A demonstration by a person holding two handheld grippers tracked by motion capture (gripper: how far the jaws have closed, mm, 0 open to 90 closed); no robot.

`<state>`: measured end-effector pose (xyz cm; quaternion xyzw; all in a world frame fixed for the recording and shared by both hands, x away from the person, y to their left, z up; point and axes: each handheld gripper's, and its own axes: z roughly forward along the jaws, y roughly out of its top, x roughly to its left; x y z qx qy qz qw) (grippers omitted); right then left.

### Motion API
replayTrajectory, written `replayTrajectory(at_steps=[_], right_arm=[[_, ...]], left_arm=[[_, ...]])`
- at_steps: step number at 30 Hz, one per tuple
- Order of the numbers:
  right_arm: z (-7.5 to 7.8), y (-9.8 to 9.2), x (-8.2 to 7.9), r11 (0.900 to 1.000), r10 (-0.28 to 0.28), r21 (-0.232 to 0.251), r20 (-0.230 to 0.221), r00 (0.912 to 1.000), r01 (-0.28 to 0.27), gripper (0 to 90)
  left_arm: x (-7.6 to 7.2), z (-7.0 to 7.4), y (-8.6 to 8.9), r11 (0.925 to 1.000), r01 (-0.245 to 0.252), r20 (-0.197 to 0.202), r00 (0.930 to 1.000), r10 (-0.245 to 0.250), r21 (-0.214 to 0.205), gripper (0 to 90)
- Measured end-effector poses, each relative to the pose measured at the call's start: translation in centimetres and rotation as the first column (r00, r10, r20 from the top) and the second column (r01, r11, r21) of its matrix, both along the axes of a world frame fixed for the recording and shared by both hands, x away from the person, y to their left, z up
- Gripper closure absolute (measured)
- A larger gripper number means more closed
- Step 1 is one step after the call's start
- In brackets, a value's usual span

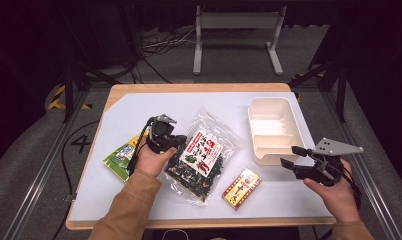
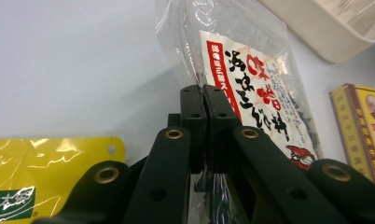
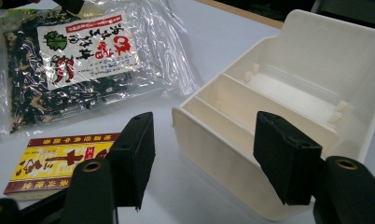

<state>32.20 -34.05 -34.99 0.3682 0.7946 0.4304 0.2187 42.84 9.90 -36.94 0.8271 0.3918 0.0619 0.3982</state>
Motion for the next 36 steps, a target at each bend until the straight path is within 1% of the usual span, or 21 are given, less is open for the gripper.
replayTrajectory(at_steps=[3, 7, 9, 11, 12, 15, 16, 18, 22, 25, 27, 28, 30, 33, 34, 35, 36], right_arm=[[0.1, 0.1, 0.0, 1.0000, 0.005, 0.001, 0.005, 1.0000, -0.005, 39.1], [0.3, 0.3, 0.0, 0.9999, 0.010, 0.001, 0.011, 0.9999, -0.010, 39.3], [0.3, 0.4, 0.0, 0.9999, 0.014, 0.000, 0.012, 0.9998, -0.014, 39.4], [0.4, 0.5, 0.0, 0.9999, 0.017, 0.000, 0.014, 0.9998, -0.017, 39.4], [0.4, 0.5, 0.0, 0.9999, 0.017, 0.000, 0.014, 0.9998, -0.017, 39.4], [0.5, 0.7, 0.0, 0.9997, 0.024, 0.003, 0.016, 0.9996, -0.024, 39.7], [0.5, 0.8, 0.0, 0.9996, 0.026, 0.005, 0.016, 0.9995, -0.027, 39.7], [0.6, 1.0, 0.0, 0.9995, 0.031, 0.007, 0.015, 0.9994, -0.031, 39.9], [0.6, 1.4, 0.1, 0.9990, 0.042, 0.016, 0.013, 0.9990, -0.043, 40.1], [0.5, 1.8, 0.1, 0.9982, 0.054, 0.024, 0.008, 0.9985, -0.054, 40.4], [0.4, 2.3, 0.3, 0.9975, 0.061, 0.036, -0.001, 0.9981, -0.061, 41.0], [0.3, 2.4, 0.3, 0.9969, 0.065, 0.045, -0.006, 0.9979, -0.064, 41.2], [0.1, 2.8, 0.5, 0.9954, 0.076, 0.061, -0.019, 0.9970, -0.074, 41.2], [-0.1, 3.7, 0.7, 0.9944, 0.088, 0.062, -0.031, 0.9956, -0.086, 41.1], [-0.2, 3.9, 0.8, 0.9937, 0.092, 0.068, -0.034, 0.9952, -0.089, 41.2], [-0.2, 3.9, 0.8, 0.9937, 0.092, 0.068, -0.034, 0.9952, -0.089, 41.2], [-0.2, 4.1, 0.8, 0.9925, 0.097, 0.079, -0.039, 0.9945, -0.093, 41.2]], left_arm=[[-0.7, 0.8, 0.0, 0.9999, 0.012, 0.034, 0.9994, -0.012, -0.007, 88.5], [-1.5, 1.8, 0.0, 0.9994, 0.021, 0.069, 0.9974, -0.019, -0.028, 88.5], [-2.0, 2.4, 0.1, 0.9987, 0.029, 0.088, 0.9958, -0.025, -0.041, 88.6], [-2.6, 3.1, 0.2, 0.9978, 0.045, 0.117, 0.9924, -0.039, -0.050, 88.6], [-2.6, 3.1, 0.2, 0.9978, 0.045, 0.117, 0.9924, -0.039, -0.050, 88.6], [-3.5, 4.0, 0.3, 0.9963, 0.059, 0.145, 0.9882, -0.049, -0.063, 88.6], [-3.6, 4.2, 0.3, 0.9960, 0.068, 0.159, 0.9855, -0.058, -0.058, 88.6], [-4.2, 4.8, 0.4, 0.9950, 0.075, 0.179, 0.9819, -0.062, -0.065, 88.6], [-5.0, 5.6, 0.5, 0.9926, 0.087, 0.200, 0.9774, -0.068, -0.084, 88.6], [-5.6, 6.3, 0.7, 0.9915, 0.094, 0.226, 0.9715, -0.072, -0.090, 88.6], [-5.9, 6.6, 0.8, 0.9896, 0.103, 0.235, 0.9689, -0.077, -0.100, 88.6], [-6.0, 6.8, 0.9, 0.9893, 0.104, 0.245, 0.9665, -0.076, -0.102, 88.6], [-6.3, 7.0, 1.0, 0.9868, 0.109, 0.255, 0.9640, -0.076, -0.119, 88.6], [-6.8, 7.5, 1.2, 0.9841, 0.108, 0.271, 0.9604, -0.066, -0.141, 88.6], [-6.9, 7.6, 1.3, 0.9833, 0.107, 0.280, 0.9580, -0.062, -0.147, 88.6], [-6.9, 7.6, 1.3, 0.9833, 0.107, 0.280, 0.9580, -0.062, -0.147, 88.6], [-7.1, 7.7, 1.4, 0.9814, 0.106, 0.285, 0.9568, -0.057, -0.160, 88.6]])
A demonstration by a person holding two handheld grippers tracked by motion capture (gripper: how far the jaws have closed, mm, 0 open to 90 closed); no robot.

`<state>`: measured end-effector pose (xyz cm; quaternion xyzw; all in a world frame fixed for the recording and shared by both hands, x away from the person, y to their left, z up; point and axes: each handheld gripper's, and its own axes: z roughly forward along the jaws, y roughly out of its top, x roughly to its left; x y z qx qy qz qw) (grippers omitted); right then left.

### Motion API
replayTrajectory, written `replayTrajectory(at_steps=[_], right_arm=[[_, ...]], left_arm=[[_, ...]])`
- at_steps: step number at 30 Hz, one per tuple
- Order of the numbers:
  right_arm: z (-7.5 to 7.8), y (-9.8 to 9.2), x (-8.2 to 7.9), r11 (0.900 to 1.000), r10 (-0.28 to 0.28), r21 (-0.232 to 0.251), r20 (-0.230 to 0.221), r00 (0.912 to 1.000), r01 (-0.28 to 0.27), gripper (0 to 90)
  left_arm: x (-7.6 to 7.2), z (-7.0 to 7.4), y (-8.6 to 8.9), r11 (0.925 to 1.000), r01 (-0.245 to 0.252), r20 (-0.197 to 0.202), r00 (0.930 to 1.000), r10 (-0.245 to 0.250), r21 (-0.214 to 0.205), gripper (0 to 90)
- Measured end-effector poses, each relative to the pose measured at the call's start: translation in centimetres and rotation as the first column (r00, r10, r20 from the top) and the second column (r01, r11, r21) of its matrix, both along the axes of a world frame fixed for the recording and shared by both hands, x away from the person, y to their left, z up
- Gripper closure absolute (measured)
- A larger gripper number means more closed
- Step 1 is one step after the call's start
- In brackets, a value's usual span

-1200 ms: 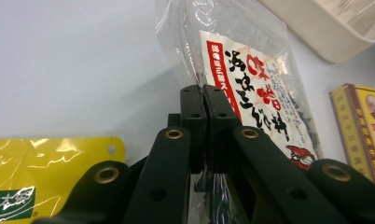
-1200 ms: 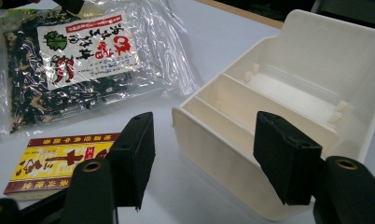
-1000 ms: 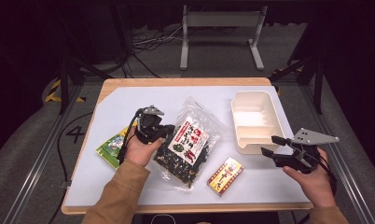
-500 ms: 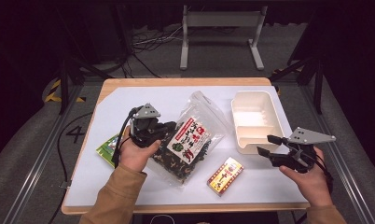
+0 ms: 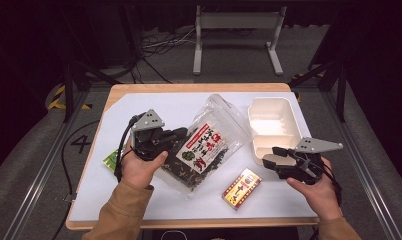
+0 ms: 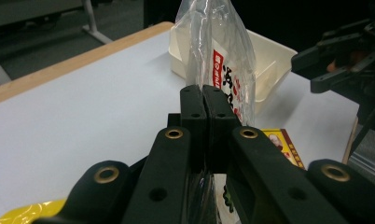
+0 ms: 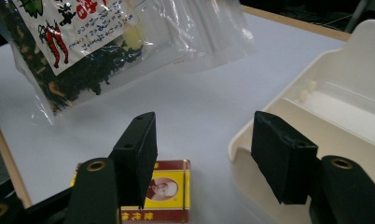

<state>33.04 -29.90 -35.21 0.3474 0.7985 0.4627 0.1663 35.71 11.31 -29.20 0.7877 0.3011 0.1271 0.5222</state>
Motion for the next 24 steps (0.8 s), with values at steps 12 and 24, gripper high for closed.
replayTrajectory(at_steps=[12, 24], right_arm=[[-0.6, 2.7, 1.6, 0.9902, 0.043, 0.135, -0.072, 0.9964, -0.033, 41.4], [0.3, 3.7, 2.6, 0.9571, 0.083, 0.283, -0.064, 0.9945, -0.062, 46.6]], left_arm=[[-0.7, 0.5, 0.4, 0.9972, 0.048, 0.063, 0.9970, -0.044, -0.058, 88.6], [-0.8, 0.1, 0.5, 0.9884, 0.086, 0.087, 0.9933, -0.076, -0.125, 88.5]])
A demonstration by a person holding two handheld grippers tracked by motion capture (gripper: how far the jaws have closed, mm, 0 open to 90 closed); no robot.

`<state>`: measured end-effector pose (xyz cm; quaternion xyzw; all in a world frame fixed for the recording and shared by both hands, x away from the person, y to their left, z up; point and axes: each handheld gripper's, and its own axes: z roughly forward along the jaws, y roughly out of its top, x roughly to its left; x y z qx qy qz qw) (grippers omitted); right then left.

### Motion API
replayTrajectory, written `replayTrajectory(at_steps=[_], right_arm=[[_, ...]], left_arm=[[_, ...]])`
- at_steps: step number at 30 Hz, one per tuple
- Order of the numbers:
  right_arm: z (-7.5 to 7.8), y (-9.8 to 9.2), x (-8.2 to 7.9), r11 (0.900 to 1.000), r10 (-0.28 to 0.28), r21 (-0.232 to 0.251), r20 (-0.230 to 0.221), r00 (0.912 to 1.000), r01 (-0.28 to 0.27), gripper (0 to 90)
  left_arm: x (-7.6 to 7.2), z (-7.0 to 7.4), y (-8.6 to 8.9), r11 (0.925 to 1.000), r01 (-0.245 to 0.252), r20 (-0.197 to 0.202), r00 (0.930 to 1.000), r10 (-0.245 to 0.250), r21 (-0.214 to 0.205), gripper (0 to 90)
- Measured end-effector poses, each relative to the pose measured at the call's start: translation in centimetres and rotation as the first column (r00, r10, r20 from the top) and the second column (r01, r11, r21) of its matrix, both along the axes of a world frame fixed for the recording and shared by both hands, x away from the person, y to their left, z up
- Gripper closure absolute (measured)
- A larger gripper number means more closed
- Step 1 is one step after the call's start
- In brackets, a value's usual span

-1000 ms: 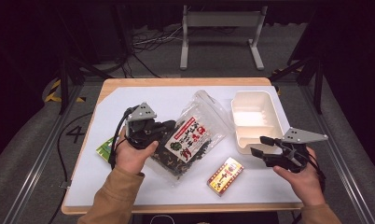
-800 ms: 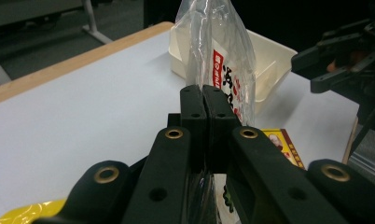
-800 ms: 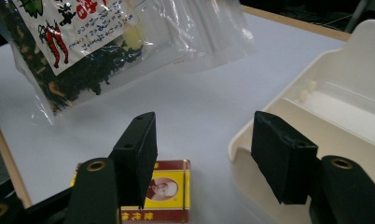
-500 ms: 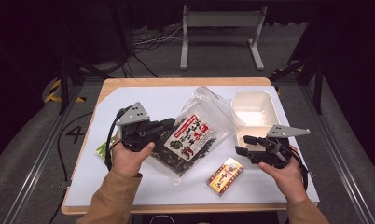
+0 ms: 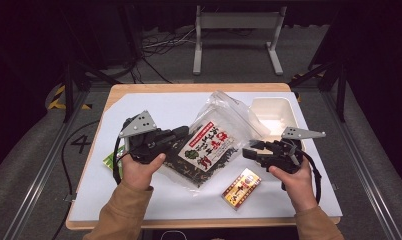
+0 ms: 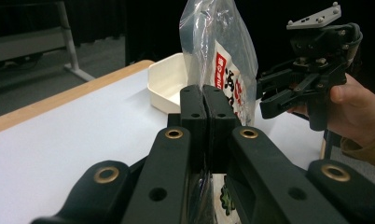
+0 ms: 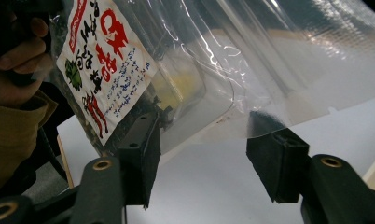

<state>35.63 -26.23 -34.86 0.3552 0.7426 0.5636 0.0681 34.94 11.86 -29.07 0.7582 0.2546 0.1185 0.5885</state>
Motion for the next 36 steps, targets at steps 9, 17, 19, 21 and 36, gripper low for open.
replayTrajectory(at_steps=[9, 17, 19, 21, 36], right_arm=[[0.3, -0.5, 0.2, 0.9989, -0.027, 0.039, 0.010, 0.9996, 0.027, 59.1], [1.3, -1.0, 0.2, 0.9942, -0.017, 0.107, 0.026, 0.9995, 0.014, 71.7], [1.5, -1.0, 0.1, 0.9934, -0.008, 0.114, 0.034, 0.9994, 0.004, 77.5], [1.7, -1.0, 0.1, 0.9935, -0.001, 0.114, 0.046, 0.9989, -0.004, 81.0], [3.3, -0.7, -1.0, 0.9977, 0.021, 0.061, 0.129, 0.9914, -0.029, 90.0]], left_arm=[[0.0, -0.1, 0.0, 0.9998, 0.013, 0.011, 0.9999, -0.012, -0.012, 88.5], [0.1, -0.2, 0.2, 0.9998, 0.013, 0.009, 0.9999, -0.013, -0.014, 88.4], [0.1, -0.2, 0.2, 0.9999, 0.012, 0.005, 0.9999, -0.012, -0.011, 88.4], [0.2, -0.3, 0.2, 0.9999, 0.009, 0.000, 1.0000, -0.009, -0.010, 88.4], [0.7, -0.7, 0.4, 1.0000, -0.009, -0.021, 0.9997, 0.009, 0.000, 88.3]])
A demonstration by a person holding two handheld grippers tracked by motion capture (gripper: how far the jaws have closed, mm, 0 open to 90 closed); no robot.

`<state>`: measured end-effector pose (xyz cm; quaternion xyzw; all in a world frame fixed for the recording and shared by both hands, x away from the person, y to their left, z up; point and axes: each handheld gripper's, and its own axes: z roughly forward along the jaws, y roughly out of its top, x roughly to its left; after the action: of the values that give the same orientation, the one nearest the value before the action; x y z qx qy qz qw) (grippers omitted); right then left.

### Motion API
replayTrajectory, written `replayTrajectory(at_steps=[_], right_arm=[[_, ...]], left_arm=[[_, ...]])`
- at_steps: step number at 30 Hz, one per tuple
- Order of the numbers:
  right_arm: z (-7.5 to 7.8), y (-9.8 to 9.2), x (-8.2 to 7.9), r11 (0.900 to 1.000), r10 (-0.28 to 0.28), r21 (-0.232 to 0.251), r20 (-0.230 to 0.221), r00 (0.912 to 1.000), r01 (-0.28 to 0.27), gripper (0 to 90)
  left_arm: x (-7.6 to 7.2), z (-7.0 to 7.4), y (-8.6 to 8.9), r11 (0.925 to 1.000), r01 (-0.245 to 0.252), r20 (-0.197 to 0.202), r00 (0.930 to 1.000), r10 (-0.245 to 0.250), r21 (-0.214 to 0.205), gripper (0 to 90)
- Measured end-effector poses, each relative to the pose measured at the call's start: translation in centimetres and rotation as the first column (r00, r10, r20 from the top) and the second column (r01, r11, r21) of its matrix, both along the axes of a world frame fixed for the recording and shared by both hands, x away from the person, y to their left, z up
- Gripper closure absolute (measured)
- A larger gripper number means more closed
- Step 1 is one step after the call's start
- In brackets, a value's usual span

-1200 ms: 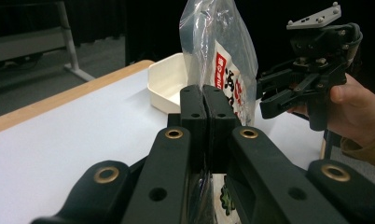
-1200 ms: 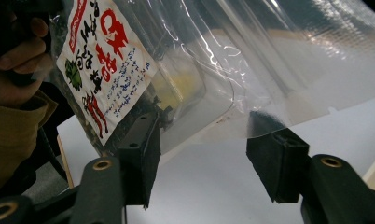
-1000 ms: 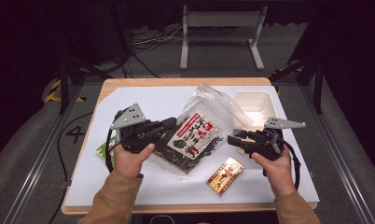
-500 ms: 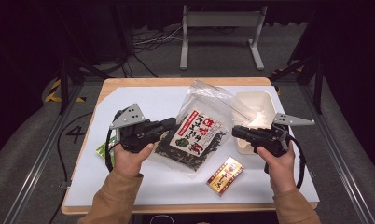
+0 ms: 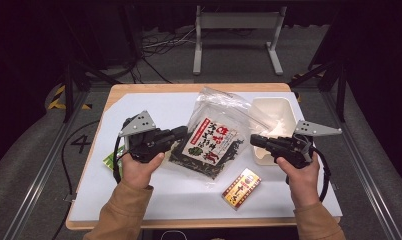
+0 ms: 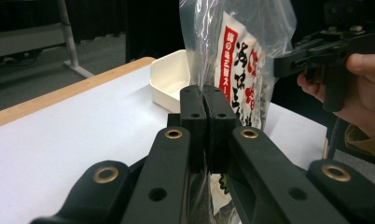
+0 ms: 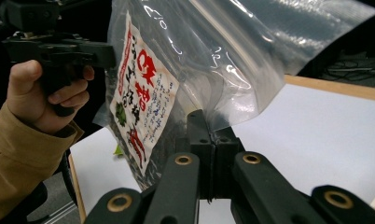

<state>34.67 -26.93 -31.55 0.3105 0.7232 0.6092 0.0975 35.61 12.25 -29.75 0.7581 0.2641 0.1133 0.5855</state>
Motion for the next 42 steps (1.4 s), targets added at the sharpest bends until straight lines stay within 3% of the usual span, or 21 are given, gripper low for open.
replayTrajectory(at_steps=[10, 18, 26, 34, 42], right_arm=[[1.7, 0.5, -0.6, 0.9999, 0.016, -0.004, 0.042, 0.9990, -0.016, 90.0], [4.2, 1.2, -1.1, 0.9982, 0.037, -0.049, 0.079, 0.9962, -0.034, 90.0], [5.5, 1.6, -1.4, 0.9965, 0.046, -0.074, 0.110, 0.9928, -0.038, 90.0], [6.5, 1.4, -1.5, 0.9932, 0.023, -0.116, 0.139, 0.9900, -0.007, 90.0], [7.6, 0.4, -1.1, 0.9859, -0.023, -0.159, 0.169, 0.9854, 0.050, 90.0]], left_arm=[[0.2, -0.1, 0.5, 0.9997, -0.021, 0.011, 0.9997, 0.021, -0.015, 87.9], [0.5, -0.5, 0.9, 0.9990, -0.026, -0.006, 0.9997, 0.026, -0.036, 86.7], [0.6, -0.7, 0.7, 0.9987, -0.051, 0.007, 0.9987, 0.051, -0.004, 84.0], [1.0, -1.0, 0.9, 0.9978, -0.066, -0.008, 0.9978, 0.066, -0.007, 83.6], [1.5, -1.6, 1.2, 0.9944, -0.104, -0.014, 0.9944, 0.105, 0.018, 79.4]])
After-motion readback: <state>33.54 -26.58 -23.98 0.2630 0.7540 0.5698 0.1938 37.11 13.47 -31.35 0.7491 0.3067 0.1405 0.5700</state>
